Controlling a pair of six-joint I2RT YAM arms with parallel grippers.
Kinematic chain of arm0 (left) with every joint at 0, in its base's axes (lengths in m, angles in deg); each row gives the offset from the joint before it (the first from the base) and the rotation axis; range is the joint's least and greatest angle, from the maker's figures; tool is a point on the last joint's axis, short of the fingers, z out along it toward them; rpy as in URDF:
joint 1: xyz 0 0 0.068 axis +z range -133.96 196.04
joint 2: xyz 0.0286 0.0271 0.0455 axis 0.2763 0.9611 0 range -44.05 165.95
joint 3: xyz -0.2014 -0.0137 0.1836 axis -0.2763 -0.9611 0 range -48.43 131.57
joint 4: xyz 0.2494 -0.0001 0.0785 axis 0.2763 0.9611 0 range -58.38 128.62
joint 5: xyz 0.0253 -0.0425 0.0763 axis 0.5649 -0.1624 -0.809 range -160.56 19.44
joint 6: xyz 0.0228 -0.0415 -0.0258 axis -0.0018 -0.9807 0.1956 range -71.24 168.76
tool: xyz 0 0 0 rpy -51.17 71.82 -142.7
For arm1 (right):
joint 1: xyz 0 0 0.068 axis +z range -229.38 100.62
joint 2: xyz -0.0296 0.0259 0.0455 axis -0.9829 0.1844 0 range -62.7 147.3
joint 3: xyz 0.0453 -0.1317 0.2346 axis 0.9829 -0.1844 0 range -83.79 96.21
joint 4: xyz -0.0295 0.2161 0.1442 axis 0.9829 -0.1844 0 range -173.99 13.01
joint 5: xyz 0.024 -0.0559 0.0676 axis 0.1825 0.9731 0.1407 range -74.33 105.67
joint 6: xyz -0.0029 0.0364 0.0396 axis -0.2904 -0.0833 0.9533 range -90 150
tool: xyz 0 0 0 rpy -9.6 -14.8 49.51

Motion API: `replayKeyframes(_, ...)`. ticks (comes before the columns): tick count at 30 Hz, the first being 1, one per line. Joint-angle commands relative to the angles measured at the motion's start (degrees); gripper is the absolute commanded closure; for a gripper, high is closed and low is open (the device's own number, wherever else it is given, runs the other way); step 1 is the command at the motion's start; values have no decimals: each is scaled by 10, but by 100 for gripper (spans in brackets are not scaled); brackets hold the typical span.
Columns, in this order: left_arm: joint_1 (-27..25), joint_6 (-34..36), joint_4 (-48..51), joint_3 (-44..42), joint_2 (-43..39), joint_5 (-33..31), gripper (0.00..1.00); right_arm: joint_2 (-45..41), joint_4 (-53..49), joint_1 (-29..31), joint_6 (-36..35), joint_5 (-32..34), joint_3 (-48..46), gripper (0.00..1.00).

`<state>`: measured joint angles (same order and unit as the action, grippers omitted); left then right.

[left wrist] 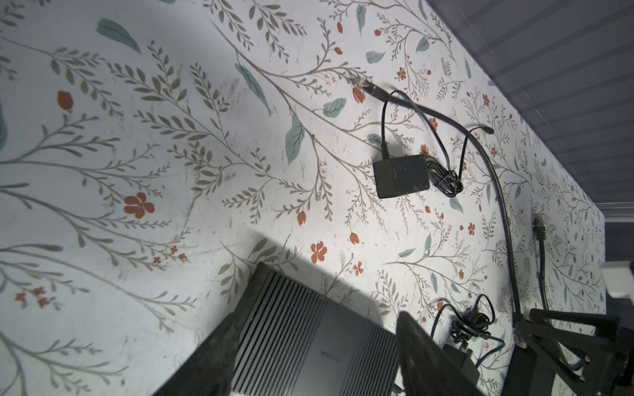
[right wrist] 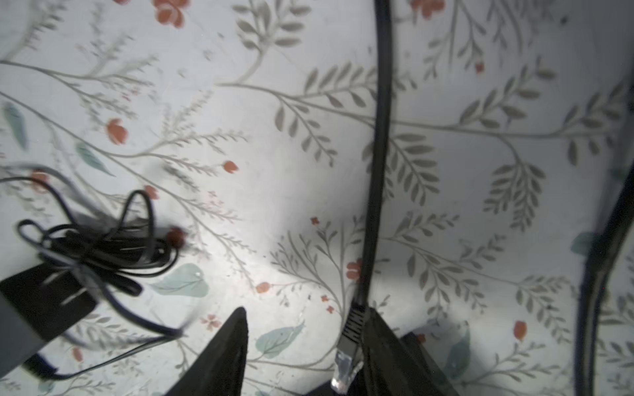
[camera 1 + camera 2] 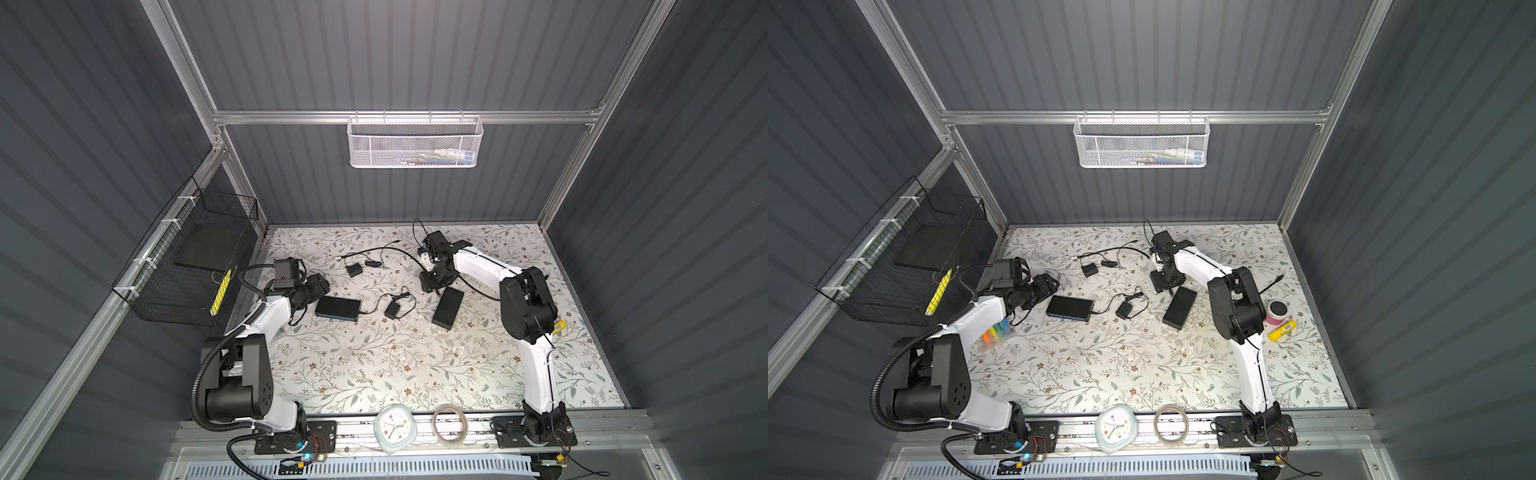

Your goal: Insert the plug into the switch port

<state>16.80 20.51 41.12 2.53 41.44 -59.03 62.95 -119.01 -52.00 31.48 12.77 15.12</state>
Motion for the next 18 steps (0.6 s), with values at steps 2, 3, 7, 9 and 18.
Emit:
replayKeyframes(2, 1, 5, 31, 15, -10, -6, 27, -15, 6, -3, 8, 34, -11, 47)
replayKeyframes(3, 1, 4, 30, 15, -10, -7, 27, -14, 8, -4, 11, 37, -15, 47)
replayKeyframes(7, 1, 6, 31, 15, -9, -2, 27, -6, 9, -7, 8, 49, -20, 50)
replayKeyframes(9, 1, 7, 32, 17, -9, -1, 27, 6, 7, -7, 5, 51, -20, 54)
replayKeyframes(18, 1, 11, 38, 20, -11, -3, 28, 18, 8, -9, 5, 43, -16, 77)
